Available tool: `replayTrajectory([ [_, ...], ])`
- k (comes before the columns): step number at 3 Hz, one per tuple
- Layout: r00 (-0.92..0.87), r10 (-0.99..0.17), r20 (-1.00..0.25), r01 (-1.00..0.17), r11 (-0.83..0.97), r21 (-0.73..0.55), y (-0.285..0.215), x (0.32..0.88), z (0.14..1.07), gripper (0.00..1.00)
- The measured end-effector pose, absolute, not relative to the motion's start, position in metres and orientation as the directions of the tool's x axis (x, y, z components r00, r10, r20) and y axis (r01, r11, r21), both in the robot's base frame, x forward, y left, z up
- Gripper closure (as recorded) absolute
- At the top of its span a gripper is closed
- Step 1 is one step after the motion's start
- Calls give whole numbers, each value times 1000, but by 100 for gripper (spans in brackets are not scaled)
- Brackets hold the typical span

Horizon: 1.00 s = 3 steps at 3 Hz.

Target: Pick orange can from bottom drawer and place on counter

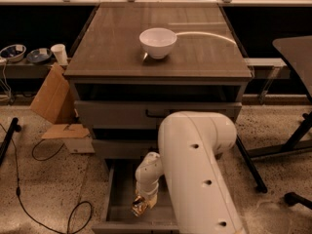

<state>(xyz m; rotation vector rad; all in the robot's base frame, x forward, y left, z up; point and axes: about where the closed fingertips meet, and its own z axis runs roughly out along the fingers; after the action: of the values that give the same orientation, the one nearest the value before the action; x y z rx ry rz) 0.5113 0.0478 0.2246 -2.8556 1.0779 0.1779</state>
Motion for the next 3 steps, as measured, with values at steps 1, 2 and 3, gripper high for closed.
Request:
replayTrajectory([
  [1,718,-684,-126,-692,-721,-30,32,498,275,100],
  [2,682,-724,-105,-728,-685,-7,15,481,337,100],
  [3,623,-780,-60,-782,-624,-16,-5,455,426,100],
])
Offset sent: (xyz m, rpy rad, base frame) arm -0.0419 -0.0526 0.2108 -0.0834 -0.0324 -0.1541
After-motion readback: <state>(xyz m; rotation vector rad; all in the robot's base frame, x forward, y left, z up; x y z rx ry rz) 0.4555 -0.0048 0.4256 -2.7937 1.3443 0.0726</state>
